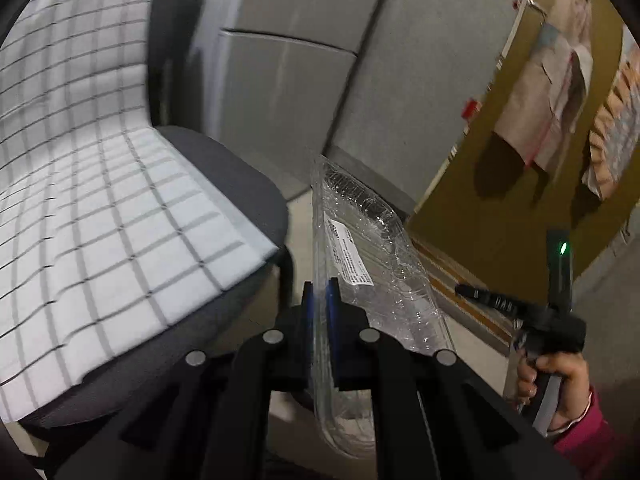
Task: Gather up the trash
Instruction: 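Carry the tray and bowl in both tools over the bin, then open both tools to drop the bowl and tray into the bin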
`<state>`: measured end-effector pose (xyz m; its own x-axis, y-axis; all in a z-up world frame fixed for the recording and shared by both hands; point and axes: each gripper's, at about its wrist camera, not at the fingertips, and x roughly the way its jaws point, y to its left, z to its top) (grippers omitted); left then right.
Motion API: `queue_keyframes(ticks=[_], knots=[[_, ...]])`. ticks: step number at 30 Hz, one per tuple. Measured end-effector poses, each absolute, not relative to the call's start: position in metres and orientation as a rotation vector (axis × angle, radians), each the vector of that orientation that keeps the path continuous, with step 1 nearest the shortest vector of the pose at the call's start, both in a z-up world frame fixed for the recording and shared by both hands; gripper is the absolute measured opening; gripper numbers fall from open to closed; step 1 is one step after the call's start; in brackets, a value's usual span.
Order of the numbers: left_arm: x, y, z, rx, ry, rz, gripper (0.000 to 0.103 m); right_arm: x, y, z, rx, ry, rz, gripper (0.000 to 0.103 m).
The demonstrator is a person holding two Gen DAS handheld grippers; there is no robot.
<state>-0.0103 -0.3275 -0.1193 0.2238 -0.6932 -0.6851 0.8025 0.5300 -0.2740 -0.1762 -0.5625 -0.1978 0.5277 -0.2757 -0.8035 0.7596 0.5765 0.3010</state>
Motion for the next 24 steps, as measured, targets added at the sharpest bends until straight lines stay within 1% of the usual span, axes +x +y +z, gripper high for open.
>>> queue_keyframes(ticks=[3,8,9,10,11,12,15,20,23,24], knots=[[-0.020,-0.352,-0.133,0.199,0.902,-1.089,0.005,-0.186,-0.568,-0.184,0.685,0.727,-0.720,0.033],[-0.037,-0.392,-0.151,0.272,0.954,-1.164,0.005,-0.202,-0.577,-0.162,0.661,0.638,-0.754,0.035],[-0.038,-0.399,-0.155,0.278,0.963,-1.165,0.008,-0.204,-0.577,-0.158,0.656,0.628,-0.756,0.036],[-0.037,-0.406,-0.161,0.288,0.984,-1.168,0.024,-0.205,-0.576,-0.155,0.652,0.620,-0.755,0.036],[-0.036,-0.412,-0.166,0.292,1.004,-1.167,0.035,-0.206,-0.579,-0.154,0.650,0.616,-0.752,0.037],[-0.034,-0.416,-0.170,0.287,1.015,-1.156,0.050,-0.206,-0.579,-0.152,0.644,0.613,-0.749,0.037],[-0.030,-0.413,-0.171,0.273,1.012,-1.142,0.051,-0.203,-0.575,-0.150,0.627,0.620,-0.726,0.038],[-0.018,-0.386,-0.153,0.257,0.945,-1.072,0.052,-0.187,-0.561,-0.144,0.586,0.652,-0.666,0.038],[-0.011,-0.364,-0.139,0.248,0.909,-1.001,0.058,-0.173,-0.543,-0.139,0.546,0.680,-0.615,0.038],[-0.009,-0.359,-0.135,0.245,0.905,-0.980,0.062,-0.169,-0.537,-0.137,0.529,0.690,-0.597,0.038]])
